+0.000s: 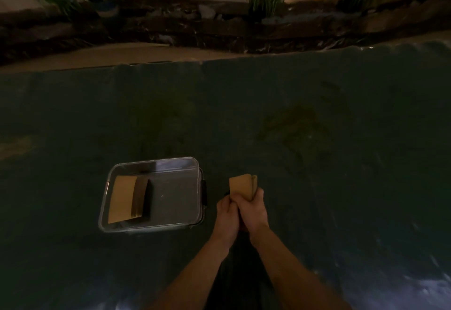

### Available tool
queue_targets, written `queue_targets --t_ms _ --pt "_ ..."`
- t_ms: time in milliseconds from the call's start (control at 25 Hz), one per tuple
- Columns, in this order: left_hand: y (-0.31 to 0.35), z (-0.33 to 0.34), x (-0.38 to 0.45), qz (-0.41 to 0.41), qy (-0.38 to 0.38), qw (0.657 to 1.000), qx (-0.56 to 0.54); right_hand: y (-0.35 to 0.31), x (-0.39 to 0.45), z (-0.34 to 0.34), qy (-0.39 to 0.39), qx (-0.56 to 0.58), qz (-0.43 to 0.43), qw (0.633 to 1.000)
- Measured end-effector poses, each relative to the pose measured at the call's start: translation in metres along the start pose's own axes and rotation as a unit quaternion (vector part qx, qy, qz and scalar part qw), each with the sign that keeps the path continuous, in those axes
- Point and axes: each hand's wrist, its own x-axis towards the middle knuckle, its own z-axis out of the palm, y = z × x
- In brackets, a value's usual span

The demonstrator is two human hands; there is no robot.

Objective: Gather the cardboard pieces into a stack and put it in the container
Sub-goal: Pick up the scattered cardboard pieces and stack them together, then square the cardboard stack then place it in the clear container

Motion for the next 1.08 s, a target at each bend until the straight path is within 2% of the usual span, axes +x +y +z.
queue_targets --t_ms 120,240,280,360,440,480,600,720,880,1000,1080 --pt "-0.005 -0.001 -0.032 0.01 -0.02 0.998 -0.052 0.004 -0.022 -0.007 -0.005 -0.043 -0.072 0.996" --pt "-0.017 -0.019 -0.058 0.037 -0.046 0.988 -0.141 0.011 -0.043 -0.016 -0.017 -0.176 -0.175 0.969" --pt "-0.021 -0.028 -0.066 0.046 -0.054 0.982 -0.176 0.014 -0.051 -0.019 -0.02 -0.242 -0.215 0.946" --pt "-0.03 -0.048 -0.08 0.081 -0.047 0.976 -0.196 0.027 -0.068 -0.02 -0.021 -0.385 -0.295 0.874" --pt "-0.029 -0.066 -0.094 0.124 -0.019 0.983 -0.131 0.044 -0.086 -0.017 -0.019 -0.473 -0.366 0.801" --pt "-0.027 -0.072 -0.099 0.142 -0.01 0.986 -0.083 0.052 -0.094 -0.013 -0.021 -0.496 -0.389 0.776" --pt "-0.035 -0.097 -0.112 0.144 0.004 0.99 0.0 0.065 -0.118 0.009 -0.022 -0.543 -0.421 0.726" --pt "-0.056 -0.135 -0.129 0.115 0.009 0.992 -0.047 0.078 -0.139 0.047 -0.019 -0.556 -0.434 0.708" --pt "-0.087 -0.218 -0.147 0.099 0.034 0.989 -0.107 0.111 -0.171 0.125 -0.032 -0.571 -0.449 0.686" --pt "-0.111 -0.276 -0.154 0.068 0.064 0.986 -0.138 0.136 -0.192 0.177 -0.041 -0.572 -0.435 0.695" --pt "-0.123 -0.305 -0.155 0.049 0.076 0.982 -0.166 0.152 -0.2 0.196 -0.041 -0.56 -0.407 0.721"
